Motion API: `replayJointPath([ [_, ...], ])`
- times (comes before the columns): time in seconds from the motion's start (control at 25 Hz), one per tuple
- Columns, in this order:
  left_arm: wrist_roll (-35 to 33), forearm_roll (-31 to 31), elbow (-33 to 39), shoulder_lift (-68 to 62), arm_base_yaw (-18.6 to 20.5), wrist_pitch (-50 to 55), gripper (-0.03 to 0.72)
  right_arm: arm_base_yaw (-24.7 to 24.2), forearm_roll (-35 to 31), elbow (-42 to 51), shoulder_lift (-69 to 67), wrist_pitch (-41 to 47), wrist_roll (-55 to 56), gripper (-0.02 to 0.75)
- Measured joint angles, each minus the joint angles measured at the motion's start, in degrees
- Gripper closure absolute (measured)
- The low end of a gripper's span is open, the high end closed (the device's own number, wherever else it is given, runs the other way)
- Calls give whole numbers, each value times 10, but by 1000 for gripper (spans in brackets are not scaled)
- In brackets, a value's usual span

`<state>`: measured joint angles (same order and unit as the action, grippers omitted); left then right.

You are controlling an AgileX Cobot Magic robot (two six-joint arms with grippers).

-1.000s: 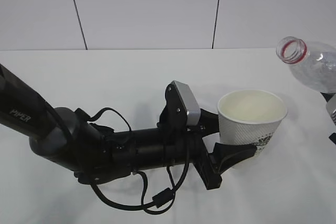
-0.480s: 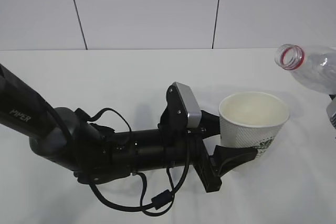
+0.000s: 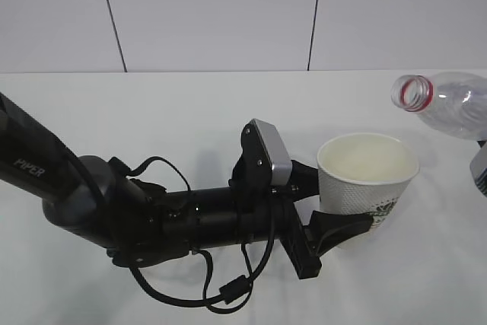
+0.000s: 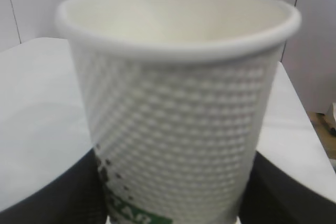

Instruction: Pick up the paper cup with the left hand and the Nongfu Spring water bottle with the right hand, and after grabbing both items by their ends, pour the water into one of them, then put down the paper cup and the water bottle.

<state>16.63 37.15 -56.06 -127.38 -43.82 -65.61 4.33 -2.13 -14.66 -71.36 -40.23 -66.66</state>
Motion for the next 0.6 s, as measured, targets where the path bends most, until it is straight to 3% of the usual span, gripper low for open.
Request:
replayJointPath([
  [0.6,0,-8,0,0,0,0,207,0,12,0,0,0,-27,288],
])
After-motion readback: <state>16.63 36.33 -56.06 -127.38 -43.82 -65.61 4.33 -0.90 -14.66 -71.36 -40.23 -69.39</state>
